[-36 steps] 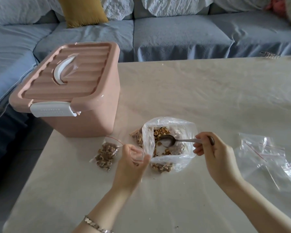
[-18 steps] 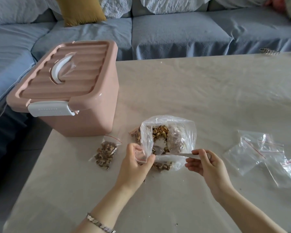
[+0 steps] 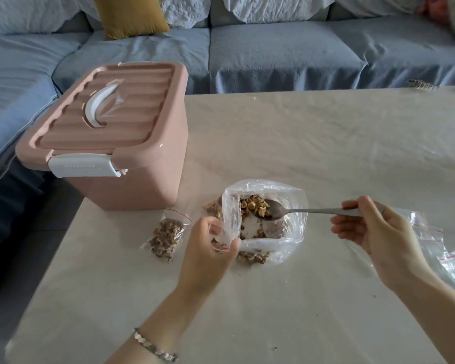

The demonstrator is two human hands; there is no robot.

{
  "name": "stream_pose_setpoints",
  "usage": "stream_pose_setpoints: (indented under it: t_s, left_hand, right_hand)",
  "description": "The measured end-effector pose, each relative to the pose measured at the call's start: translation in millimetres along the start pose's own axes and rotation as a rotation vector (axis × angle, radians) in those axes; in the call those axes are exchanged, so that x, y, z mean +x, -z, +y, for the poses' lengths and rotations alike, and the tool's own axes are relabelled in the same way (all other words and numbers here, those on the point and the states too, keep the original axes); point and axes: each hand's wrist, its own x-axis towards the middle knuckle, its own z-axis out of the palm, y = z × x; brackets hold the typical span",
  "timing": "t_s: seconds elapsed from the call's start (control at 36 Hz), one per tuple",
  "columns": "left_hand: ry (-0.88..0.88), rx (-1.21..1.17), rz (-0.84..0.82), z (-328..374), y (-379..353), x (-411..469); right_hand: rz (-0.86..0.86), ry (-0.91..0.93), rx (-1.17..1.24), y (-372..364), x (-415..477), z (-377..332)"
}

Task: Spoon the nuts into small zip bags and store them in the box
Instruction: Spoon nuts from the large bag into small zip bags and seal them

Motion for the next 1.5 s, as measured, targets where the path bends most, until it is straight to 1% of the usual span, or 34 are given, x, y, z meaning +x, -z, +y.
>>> stream_pose_setpoints:
  t_s: [0.14, 0.25, 0.31, 0.39, 0.44, 0.53, 0.64, 0.69, 0.72, 0.81, 0.86, 0.92, 0.97, 1.06, 1.19, 1.25, 1.33, 1.44, 1.5]
  left_hand:
    - [-0.007, -0.057, -0.017, -2, -9, -4]
    - [0.030, -0.089, -0.035, -3, -13, -4]
    - [0.024, -0.090, -0.029, -3, -14, -4]
    - [-0.005, -0.095, -0.024, 1, -14, -3]
    - [-0.025, -0.105, -0.017, 2, -14, -3]
    - [-0.036, -0.090, 0.004, 0, -15, -2]
    - [-0.025, -0.110, -0.003, 1, -16, -2]
    - [-0.033, -0.097, -0.009, 1, -16, -3]
    - [-0.042, -0.078, -0.006, 1, -15, -3]
    - [-0.032, -0.059, 0.004, 0, -12, -4]
    - [-0.015, -0.057, 0.017, 0, -10, -4]
    - [-0.012, -0.038, 0.021, 0, -7, -4]
    - [0.001, -0.007, -0.003, 0, -5, -4]
    - [0.051, 0.050, -0.070, 2, -3, -5]
    - [0.113, 0.134, -0.131, 9, -2, -5]
    - [0.135, 0.160, -0.158, 10, -2, -4]
    - [0.163, 0.187, -0.178, 11, -3, -2]
    - [0.183, 0.179, -0.194, 14, -5, -3]
    - [0.202, 0.131, -0.201, 17, -6, -4]
  right_hand:
    - [-0.107, 0.092, -0.144, -18, -4, -25]
    - [-0.210, 0.207, -0.353, -36, -9, -31]
    - [-0.262, 0.329, -0.494, -44, -15, -32]
    - [-0.358, 0.576, -0.747, -54, -29, -31]
    - [-0.397, 0.736, -0.865, -58, -37, -33]
    - [-0.457, 0.921, -0.930, -59, -44, -33]
    - [-0.501, 1.011, -0.927, -53, -43, -28]
    - [-0.482, 1.008, -0.868, -48, -40, -27]
    - [-0.455, 0.970, -0.816, -45, -38, -26]
    - [-0.303, 0.843, -0.646, -32, -27, -26]
    - [-0.212, 0.781, -0.607, -22, -17, -23]
    - [-0.167, 0.718, -0.621, -15, -8, -16]
    - [-0.171, 0.659, -0.651, -10, 0, -7]
    - [-0.249, 0.628, -0.779, -8, 5, 5]
    - [-0.343, 0.736, -0.987, -16, -2, 17]
    - [-0.326, 0.766, -1.007, -15, -6, 18]
    - [-0.294, 0.703, -0.953, -11, -9, 19]
    - [-0.253, 0.715, -1.007, -12, -14, 23]
    - [-0.220, 0.680, -0.994, -11, -16, 27]
